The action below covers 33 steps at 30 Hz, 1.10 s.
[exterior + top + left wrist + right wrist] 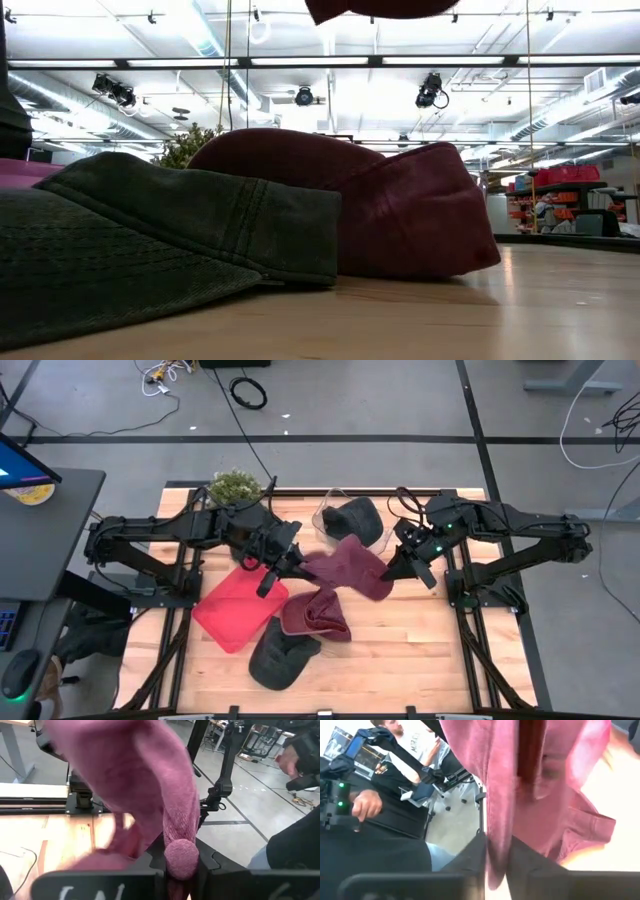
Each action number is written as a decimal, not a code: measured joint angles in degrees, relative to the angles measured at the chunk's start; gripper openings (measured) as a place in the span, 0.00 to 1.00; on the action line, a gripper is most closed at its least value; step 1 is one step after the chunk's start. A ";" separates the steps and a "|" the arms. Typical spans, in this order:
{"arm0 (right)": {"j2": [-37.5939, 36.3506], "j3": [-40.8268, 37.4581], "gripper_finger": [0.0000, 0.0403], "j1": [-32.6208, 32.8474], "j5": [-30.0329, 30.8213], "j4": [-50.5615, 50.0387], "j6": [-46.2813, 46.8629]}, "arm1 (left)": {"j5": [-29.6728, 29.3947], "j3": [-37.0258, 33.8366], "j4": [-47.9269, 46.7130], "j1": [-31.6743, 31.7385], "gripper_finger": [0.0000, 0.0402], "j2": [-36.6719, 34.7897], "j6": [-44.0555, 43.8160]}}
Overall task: Pick & Place hat
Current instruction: Put the right red cap into the red bin
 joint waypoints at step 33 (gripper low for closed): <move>-3.52 -0.02 0.49 -6.79 17.26 -16.94 -13.69 | -14.97 0.27 -29.11 -3.37 0.10 -5.22 -1.00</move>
